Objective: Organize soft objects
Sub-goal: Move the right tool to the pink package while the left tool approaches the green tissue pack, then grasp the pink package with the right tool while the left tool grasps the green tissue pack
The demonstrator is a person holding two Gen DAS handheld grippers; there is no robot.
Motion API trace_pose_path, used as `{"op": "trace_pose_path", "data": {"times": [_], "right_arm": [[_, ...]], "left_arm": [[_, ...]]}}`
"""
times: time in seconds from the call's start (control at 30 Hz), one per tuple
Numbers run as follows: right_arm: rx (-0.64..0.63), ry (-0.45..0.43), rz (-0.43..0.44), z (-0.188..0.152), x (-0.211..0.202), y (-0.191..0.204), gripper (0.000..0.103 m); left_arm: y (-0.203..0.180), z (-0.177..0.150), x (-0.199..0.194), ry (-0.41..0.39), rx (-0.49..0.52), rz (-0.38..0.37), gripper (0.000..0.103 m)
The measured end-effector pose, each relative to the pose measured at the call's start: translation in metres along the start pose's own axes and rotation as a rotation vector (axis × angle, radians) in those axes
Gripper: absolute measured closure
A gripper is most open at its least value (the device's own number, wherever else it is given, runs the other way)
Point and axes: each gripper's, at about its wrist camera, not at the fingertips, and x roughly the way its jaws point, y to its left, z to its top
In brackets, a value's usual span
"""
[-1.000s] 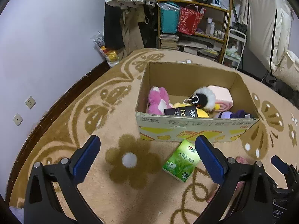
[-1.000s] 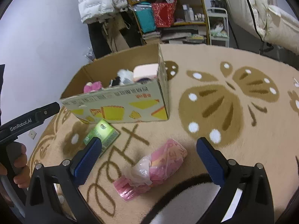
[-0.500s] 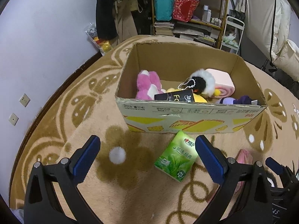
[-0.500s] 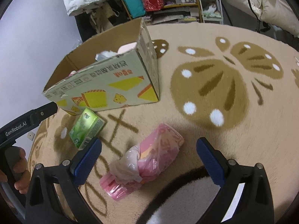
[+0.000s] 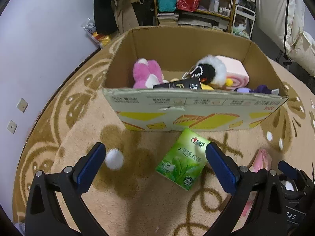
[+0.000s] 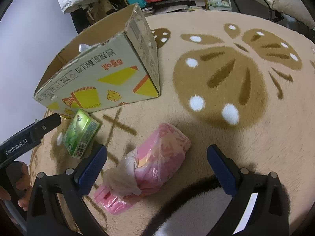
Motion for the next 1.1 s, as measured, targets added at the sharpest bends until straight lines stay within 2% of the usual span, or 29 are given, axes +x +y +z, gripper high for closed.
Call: {"op": "trace_pose_path", "data": {"times": [0.63, 0.97, 1.1], "right_arm": [[-0.019, 0.046, -0.038, -0.001, 0.016, 0.002, 0.0], [-0.052, 0.057, -0.067, -0.003, 0.019, 0.008, 0.0], [-0.034, 0.059, -0.073, -0.005, 0.018, 0.006, 0.004]], "left_arm": [[-0.022, -0.004, 0.02, 0.053, 0.071, -0.022, 0.002], [-0.025, -0.004, 0.04, 0.11, 0.086, -0.036, 0.002], [-0.026, -0.004, 0.045, 0.124, 0.093, -0.045, 0.002]]}}
